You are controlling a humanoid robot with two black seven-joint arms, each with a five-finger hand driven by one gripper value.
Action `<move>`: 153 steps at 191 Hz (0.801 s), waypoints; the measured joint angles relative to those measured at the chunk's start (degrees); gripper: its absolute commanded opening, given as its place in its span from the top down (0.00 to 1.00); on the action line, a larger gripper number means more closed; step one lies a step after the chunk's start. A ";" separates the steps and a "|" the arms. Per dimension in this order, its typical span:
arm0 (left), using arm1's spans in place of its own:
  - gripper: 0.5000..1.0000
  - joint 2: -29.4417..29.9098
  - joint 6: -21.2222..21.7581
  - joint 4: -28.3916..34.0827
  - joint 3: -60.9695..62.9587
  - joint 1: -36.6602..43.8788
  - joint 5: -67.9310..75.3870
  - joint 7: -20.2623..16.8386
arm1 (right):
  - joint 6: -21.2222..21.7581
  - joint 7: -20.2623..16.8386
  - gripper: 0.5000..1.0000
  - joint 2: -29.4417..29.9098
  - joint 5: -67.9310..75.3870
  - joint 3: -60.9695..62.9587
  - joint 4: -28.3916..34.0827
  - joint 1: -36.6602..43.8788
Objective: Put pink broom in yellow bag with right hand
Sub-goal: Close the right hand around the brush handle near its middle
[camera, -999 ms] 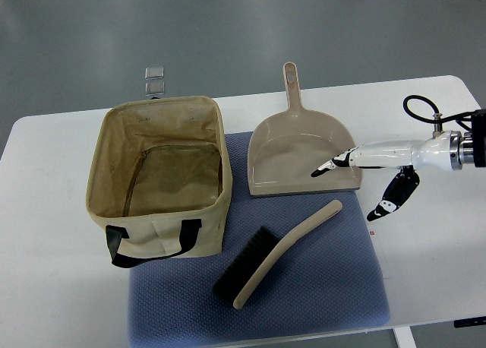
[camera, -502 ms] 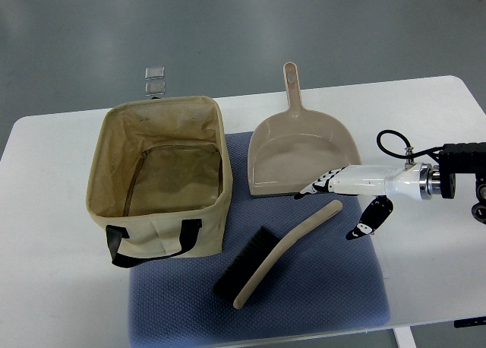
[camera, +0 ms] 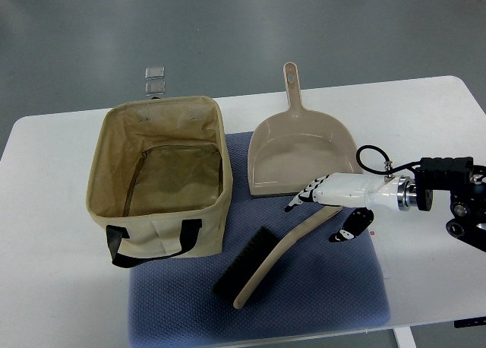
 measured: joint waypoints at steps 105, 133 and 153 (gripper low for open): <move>0.00 0.00 0.03 0.00 0.00 -0.01 0.00 0.00 | -3.36 -0.20 0.60 1.86 -1.47 0.15 -2.75 -1.65; 0.00 0.00 0.03 0.00 0.00 0.01 0.00 0.00 | -3.56 -0.19 0.60 1.84 -1.60 0.13 -2.78 -2.54; 0.00 0.00 0.01 0.00 0.00 0.00 0.00 0.00 | -4.27 -0.18 0.60 1.84 -1.66 0.10 -2.78 -2.90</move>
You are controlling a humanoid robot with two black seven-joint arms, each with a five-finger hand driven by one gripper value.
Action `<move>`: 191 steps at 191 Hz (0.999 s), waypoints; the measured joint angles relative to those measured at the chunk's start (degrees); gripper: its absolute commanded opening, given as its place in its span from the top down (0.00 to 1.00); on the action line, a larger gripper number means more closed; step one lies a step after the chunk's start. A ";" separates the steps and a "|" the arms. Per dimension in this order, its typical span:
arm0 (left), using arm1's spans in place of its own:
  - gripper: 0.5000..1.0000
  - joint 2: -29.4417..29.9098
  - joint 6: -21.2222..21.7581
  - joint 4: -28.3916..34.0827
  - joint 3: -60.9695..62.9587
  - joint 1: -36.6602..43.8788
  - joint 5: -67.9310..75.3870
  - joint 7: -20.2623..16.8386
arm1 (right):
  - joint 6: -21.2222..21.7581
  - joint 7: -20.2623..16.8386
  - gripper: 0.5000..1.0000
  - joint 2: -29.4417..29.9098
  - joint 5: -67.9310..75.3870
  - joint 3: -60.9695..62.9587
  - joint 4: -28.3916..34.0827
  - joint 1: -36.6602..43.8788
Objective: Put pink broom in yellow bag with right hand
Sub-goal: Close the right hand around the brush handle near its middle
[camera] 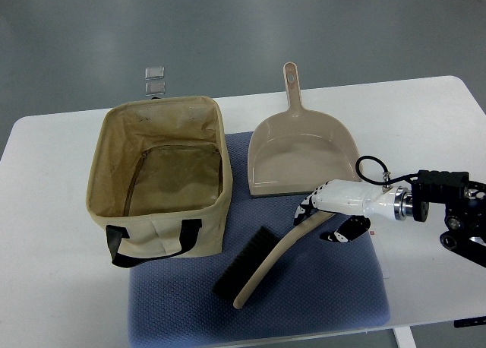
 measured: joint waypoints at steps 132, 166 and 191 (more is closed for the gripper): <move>0.00 0.00 0.00 0.00 0.00 0.00 0.00 0.00 | -1.95 -0.11 1.00 2.24 -1.98 0.04 -1.13 -1.08; 0.00 0.00 0.00 0.00 0.00 0.00 0.00 0.00 | -1.95 0.04 1.00 1.67 -1.89 0.02 -1.20 -1.09; 0.00 0.00 0.00 0.00 0.00 0.00 0.00 0.00 | -2.12 1.19 1.00 0.13 -1.13 0.95 -1.02 -0.97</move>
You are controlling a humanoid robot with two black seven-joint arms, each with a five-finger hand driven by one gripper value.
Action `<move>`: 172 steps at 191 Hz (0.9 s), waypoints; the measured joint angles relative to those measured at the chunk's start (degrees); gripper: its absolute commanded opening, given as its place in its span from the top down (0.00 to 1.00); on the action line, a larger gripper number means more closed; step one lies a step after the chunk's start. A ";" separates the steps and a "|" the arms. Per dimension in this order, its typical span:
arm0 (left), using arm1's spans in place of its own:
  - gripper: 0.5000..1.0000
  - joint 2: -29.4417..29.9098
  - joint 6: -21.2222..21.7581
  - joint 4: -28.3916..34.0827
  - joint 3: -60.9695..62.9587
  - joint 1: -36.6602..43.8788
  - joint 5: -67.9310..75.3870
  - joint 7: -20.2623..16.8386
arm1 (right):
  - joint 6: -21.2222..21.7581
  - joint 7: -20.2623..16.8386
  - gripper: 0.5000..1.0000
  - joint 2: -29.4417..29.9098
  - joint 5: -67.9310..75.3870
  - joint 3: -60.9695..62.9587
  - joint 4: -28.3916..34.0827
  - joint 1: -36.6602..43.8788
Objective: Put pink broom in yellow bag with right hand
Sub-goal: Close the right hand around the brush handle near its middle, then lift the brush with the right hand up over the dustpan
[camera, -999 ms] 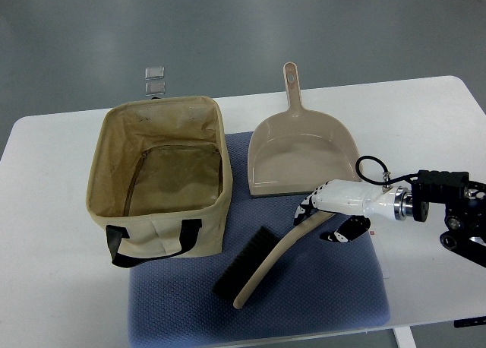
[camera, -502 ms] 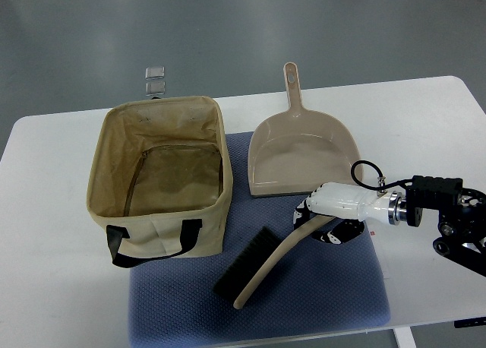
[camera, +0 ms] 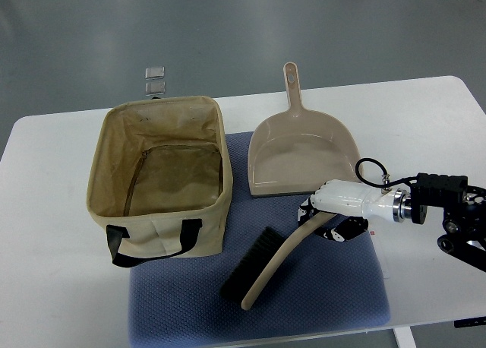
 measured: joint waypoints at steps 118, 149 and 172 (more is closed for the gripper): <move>0.00 0.00 0.02 0.00 0.00 0.00 0.00 0.00 | -3.53 7.11 1.00 -14.20 16.51 3.41 0.69 5.32; 0.00 0.00 0.02 0.00 0.00 0.00 0.00 0.00 | -0.07 7.14 1.00 -18.72 23.01 3.62 0.40 10.88; 0.00 0.00 0.01 0.00 0.00 -0.01 0.00 0.00 | 4.04 6.60 1.00 -20.02 26.94 5.04 -0.78 16.83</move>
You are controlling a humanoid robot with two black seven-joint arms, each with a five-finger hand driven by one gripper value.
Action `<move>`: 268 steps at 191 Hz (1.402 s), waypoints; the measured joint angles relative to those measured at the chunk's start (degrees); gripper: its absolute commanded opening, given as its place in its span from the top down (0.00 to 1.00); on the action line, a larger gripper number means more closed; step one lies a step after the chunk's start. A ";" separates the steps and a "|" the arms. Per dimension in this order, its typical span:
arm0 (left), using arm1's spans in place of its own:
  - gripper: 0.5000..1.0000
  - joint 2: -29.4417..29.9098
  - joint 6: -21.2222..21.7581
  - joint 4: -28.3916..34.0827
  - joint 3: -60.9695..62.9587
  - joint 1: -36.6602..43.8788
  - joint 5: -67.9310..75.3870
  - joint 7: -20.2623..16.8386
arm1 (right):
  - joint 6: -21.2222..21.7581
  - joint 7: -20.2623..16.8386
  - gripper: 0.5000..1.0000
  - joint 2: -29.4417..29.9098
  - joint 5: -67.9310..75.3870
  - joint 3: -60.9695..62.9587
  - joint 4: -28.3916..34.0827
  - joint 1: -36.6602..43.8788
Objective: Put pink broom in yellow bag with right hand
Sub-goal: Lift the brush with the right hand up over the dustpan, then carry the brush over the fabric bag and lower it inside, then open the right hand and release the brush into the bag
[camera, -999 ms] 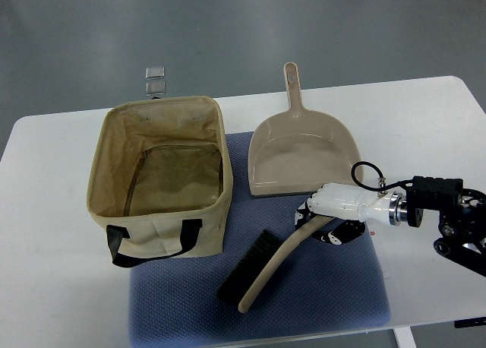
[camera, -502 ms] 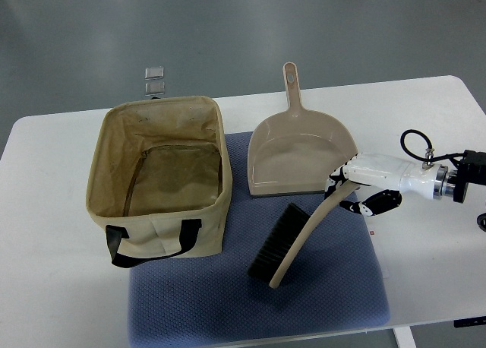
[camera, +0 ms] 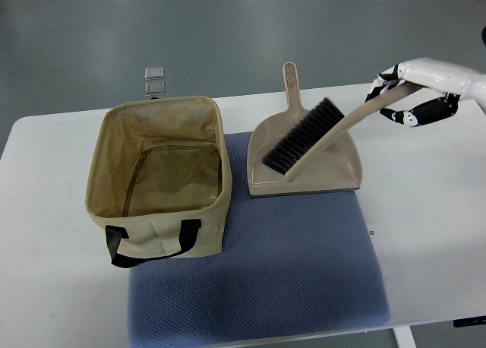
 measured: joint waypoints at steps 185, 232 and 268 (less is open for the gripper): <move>0.00 0.00 -0.01 0.00 0.00 0.00 0.00 0.00 | 4.28 -7.85 1.00 45.80 -10.46 -7.75 -25.00 17.78; 0.00 0.00 -0.01 0.00 0.00 0.00 0.00 0.00 | 0.96 -7.98 0.28 47.02 -11.42 -8.15 -25.10 14.87; 0.00 0.00 0.00 0.00 0.00 0.02 0.00 0.00 | 0.13 -7.93 0.28 46.09 -11.25 -7.45 -25.10 14.09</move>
